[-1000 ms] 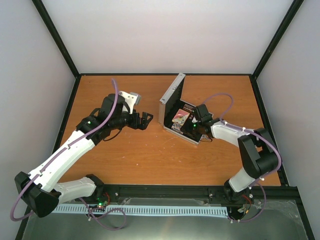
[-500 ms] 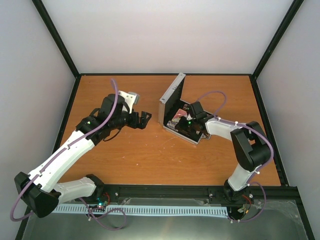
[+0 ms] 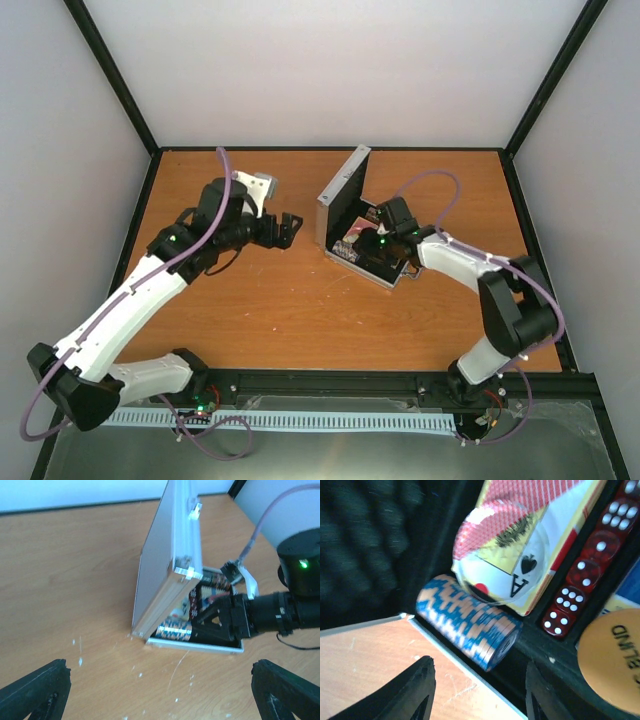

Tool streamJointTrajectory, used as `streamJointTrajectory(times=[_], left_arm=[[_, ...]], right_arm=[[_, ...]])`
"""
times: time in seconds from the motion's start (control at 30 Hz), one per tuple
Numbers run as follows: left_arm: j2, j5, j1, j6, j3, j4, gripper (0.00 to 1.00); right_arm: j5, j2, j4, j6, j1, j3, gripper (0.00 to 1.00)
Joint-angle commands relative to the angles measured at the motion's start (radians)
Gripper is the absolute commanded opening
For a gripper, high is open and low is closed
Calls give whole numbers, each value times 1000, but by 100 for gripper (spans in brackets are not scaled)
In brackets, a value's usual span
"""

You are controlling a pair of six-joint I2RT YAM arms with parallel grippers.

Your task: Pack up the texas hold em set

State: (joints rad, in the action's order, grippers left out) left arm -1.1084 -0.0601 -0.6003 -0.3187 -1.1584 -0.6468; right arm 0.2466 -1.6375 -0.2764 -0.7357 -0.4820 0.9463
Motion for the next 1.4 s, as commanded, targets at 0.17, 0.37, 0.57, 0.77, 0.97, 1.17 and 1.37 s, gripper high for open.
streamJointTrajectory(times=[0.17,0.37,0.57,0.77,0.97,1.17,1.37], left_arm=[[-224,-159,23,-75,-323,14,100],[-406,-297,39,-89,-456,13,100],[-522,-406,117,-135,-486,54,100],[-619,-513,170,-179,-488,143,100],[-718,-660,171,-209,-497,207,100],[-803,-823,103,-187,-514,257,100],[-940,-934,-29,-9,-721,39,100]], right_arm=[[19,248,-191,80,221,-17,56],[96,241,-244,165,425,-34,60],[170,141,-200,165,498,-18,61],[183,111,-210,187,511,20,61],[154,122,-239,219,544,32,64],[137,120,-220,221,574,51,70],[126,25,-188,216,581,112,73]])
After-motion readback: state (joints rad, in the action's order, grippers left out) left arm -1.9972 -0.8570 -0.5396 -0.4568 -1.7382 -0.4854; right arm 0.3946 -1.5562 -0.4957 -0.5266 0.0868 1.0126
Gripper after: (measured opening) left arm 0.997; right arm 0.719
